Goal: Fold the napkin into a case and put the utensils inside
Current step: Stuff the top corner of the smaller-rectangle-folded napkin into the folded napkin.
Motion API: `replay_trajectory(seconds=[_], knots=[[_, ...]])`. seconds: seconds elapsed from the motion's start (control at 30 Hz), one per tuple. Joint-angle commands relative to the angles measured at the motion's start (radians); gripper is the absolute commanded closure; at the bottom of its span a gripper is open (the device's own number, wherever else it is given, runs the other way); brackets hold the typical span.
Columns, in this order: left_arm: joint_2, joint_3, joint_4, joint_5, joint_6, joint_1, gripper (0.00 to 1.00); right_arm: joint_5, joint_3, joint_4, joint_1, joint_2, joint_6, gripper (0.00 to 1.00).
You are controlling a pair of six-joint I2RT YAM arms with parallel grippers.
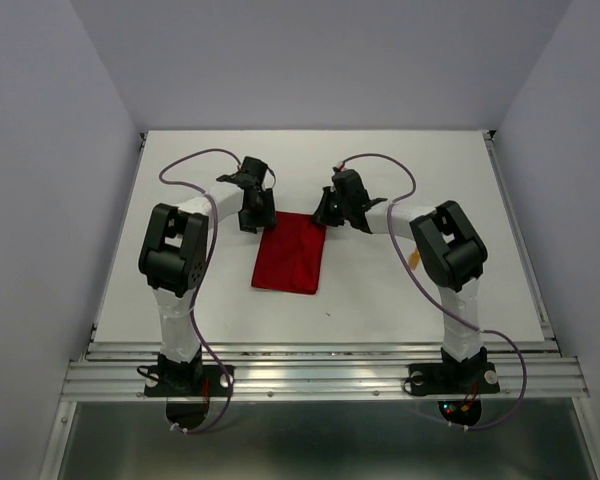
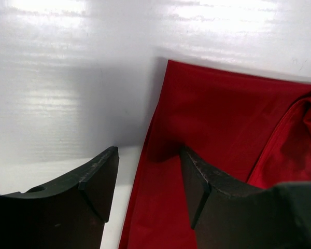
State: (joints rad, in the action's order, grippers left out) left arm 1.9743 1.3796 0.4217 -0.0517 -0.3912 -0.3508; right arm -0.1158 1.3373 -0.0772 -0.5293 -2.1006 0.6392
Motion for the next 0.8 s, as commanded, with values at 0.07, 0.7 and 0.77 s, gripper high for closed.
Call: replay_trajectory(seconds=[0.07, 0.7, 0.77], knots=[[0.055, 0.068, 0.003, -0.013, 0.008, 0.006, 0.43, -0.01, 0.045, 0.008, 0.005, -0.03, -0.012, 0.98], [-0.035, 0.122, 0.003, -0.086, -0.021, 0.006, 1.0, 0.07, 0.002, 0.031, 0.005, -0.007, 0.051, 0.99], [-0.06, 0.119, -0.003, -0.103, -0.028, 0.006, 1.0, 0.076, 0.002, 0.033, 0.005, -0.009, 0.054, 0.99]])
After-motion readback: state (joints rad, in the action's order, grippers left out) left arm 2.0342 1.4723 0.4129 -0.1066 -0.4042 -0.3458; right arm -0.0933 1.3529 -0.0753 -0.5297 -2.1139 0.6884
